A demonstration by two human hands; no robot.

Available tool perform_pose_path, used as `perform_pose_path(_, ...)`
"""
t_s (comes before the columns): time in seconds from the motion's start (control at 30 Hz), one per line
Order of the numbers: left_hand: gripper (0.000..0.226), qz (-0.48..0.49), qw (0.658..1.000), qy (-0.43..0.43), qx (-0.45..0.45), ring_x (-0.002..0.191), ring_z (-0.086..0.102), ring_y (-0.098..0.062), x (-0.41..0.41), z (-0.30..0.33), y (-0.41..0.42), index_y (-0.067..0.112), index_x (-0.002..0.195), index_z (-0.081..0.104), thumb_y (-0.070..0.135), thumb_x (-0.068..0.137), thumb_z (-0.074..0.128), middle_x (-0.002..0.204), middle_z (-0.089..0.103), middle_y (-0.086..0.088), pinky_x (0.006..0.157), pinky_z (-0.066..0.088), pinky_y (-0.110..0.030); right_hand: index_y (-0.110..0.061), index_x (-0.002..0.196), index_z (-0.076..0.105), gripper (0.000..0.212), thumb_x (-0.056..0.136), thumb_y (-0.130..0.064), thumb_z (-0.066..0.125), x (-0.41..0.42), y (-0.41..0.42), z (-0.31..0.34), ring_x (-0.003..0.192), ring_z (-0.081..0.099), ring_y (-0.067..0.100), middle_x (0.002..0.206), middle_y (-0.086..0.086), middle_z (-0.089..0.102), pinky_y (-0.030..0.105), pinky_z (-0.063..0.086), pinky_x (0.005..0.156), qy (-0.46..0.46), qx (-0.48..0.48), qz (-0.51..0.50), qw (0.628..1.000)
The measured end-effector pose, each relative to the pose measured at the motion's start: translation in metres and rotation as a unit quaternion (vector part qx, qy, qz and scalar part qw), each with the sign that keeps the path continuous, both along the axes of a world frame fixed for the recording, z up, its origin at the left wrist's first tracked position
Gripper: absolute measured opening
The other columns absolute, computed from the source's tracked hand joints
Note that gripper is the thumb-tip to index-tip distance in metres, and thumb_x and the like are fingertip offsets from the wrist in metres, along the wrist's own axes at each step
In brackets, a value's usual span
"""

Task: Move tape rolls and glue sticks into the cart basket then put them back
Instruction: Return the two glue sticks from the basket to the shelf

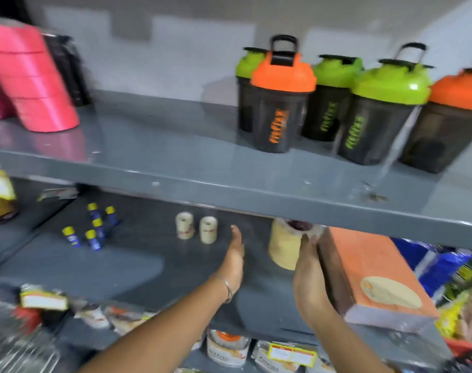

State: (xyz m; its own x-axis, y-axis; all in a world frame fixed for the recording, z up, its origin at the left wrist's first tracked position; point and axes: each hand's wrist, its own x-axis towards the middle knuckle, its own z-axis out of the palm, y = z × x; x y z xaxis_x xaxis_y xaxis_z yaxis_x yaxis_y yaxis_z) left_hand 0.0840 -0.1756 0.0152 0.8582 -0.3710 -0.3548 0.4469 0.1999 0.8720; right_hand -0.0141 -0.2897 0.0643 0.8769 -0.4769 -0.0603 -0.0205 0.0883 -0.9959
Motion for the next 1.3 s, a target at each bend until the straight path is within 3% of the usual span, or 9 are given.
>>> perform_pose_path(0.17, 0.079, 0.112, 0.993, -0.009, 0.036, 0.125, 0.045, -0.003, -0.019, -0.015, 0.126, 0.019, 0.133, 0.053, 0.077, 0.082, 0.033, 0.135, 0.054, 0.01, 0.115, 0.021, -0.027, -0.023, 0.123, 0.06, 0.028, 0.096, -0.022, 0.056, 0.013, 0.095, -0.026, 0.122, 0.052, 0.002, 0.131, -0.009, 0.059, 0.033, 0.034, 0.112, -0.051, -0.007, 0.154, 0.987)
perform_pose_path(0.27, 0.044, 0.242, 0.96, -0.021, 0.138, 0.092, 0.064, -0.008, -0.046, -0.015, 0.22, 0.019, 0.094, 0.071, 0.059, 0.085, 0.055, 0.096, 0.072, 0.011, 0.088, 0.044, -0.028, -0.018, 0.116, 0.062, 0.029, 0.091, -0.004, 0.06, 0.034, 0.171, -0.036, 0.116, 0.058, 0.014, 0.124, 0.003, 0.064, 0.03, 0.04, 0.105, -0.054, -0.039, 0.257, 0.964)
perform_pose_path(0.37, 0.012, 0.336, 0.924, -0.041, 0.178, 0.054, 0.055, -0.005, -0.086, -0.011, 0.311, 0.016, 0.077, 0.068, 0.019, 0.088, 0.065, 0.055, 0.064, 0.011, 0.054, 0.042, -0.018, -0.018, 0.11, 0.061, 0.03, 0.088, 0.003, 0.061, 0.043, 0.254, -0.045, 0.098, 0.063, 0.001, 0.114, 0.006, 0.065, 0.014, 0.048, 0.088, -0.041, -0.08, 0.366, 0.926)
perform_pose_path(0.47, 0.005, 0.395, 0.886, -0.03, 0.242, 0.059, 0.057, -0.004, -0.126, -0.014, 0.4, 0.019, 0.081, 0.072, 0.015, 0.082, 0.07, 0.062, 0.067, 0.009, 0.059, 0.047, -0.017, -0.012, 0.105, 0.06, 0.031, 0.084, 0.011, 0.062, 0.043, 0.336, -0.054, 0.074, 0.06, -0.016, 0.104, 0.008, 0.064, 0.006, 0.048, 0.072, -0.025, -0.093, 0.458, 0.884)
perform_pose_path(0.73, 0.008, 0.518, 0.784, 0.119, 0.32, 0.054, 0.056, -0.016, -0.214, -0.073, 0.636, 0.01, 0.078, 0.074, 0.017, 0.075, 0.07, 0.065, 0.064, -0.009, 0.052, 0.038, -0.022, -0.011, 0.096, 0.067, 0.031, 0.076, 0.012, 0.07, 0.038, 0.568, -0.091, 0.071, 0.06, -0.016, 0.086, -0.002, 0.067, 0.008, 0.047, 0.076, -0.027, -0.217, 0.632, 0.743)
perform_pose_path(0.87, 0.01, 0.479, 0.769, 0.184, 0.383, 0.062, 0.054, -0.012, -0.23, -0.123, 0.71, 0.014, 0.067, 0.068, 0.017, 0.076, 0.066, 0.066, 0.06, -0.006, 0.053, 0.037, -0.023, -0.021, 0.08, 0.065, 0.033, 0.076, 0.012, 0.067, 0.046, 0.692, -0.145, 0.069, 0.061, -0.003, 0.078, -0.008, 0.066, 0.028, 0.05, 0.077, 0.035, -0.257, 0.69, 0.676)
perform_pose_path(1.0, 0.034, 0.445, 0.756, 0.283, 0.386, 0.059, 0.055, -0.019, -0.23, -0.203, 0.749, 0.012, 0.047, 0.049, 0.014, 0.079, 0.063, 0.057, 0.057, -0.008, 0.054, 0.035, -0.028, -0.006, 0.085, 0.068, 0.018, 0.076, 0.009, 0.069, 0.053, 0.777, -0.229, 0.063, 0.055, 0.003, 0.068, -0.006, 0.06, 0.02, 0.045, 0.063, 0.108, -0.345, 0.716, 0.597)
perform_pose_path(1.17, 0.008, 0.371, 0.763, 0.374, 0.374, 0.085, 0.067, -0.035, -0.216, -0.303, 0.765, 0.009, 0.081, 0.061, 0.014, 0.08, 0.055, 0.091, 0.07, -0.02, 0.072, 0.054, -0.038, 0.007, 0.086, 0.068, 0.016, 0.082, -0.008, 0.062, 0.057, 0.812, -0.347, 0.083, 0.065, 0.027, 0.09, 0.024, 0.071, 0.04, 0.049, 0.076, 0.201, -0.443, 0.712, 0.507)
perform_pose_path(1.3, 0.018, 0.36, 0.766, 0.372, 0.381, 0.098, 0.06, -0.036, -0.195, -0.34, 0.767, 0.002, 0.092, 0.063, 0.01, 0.081, 0.051, 0.103, 0.066, -0.022, 0.084, 0.049, -0.037, 0.009, 0.073, 0.067, 0.018, 0.076, -0.008, 0.069, 0.061, 0.814, -0.408, 0.082, 0.067, 0.037, 0.082, 0.03, 0.069, 0.043, 0.051, 0.075, 0.208, -0.493, 0.702, 0.471)
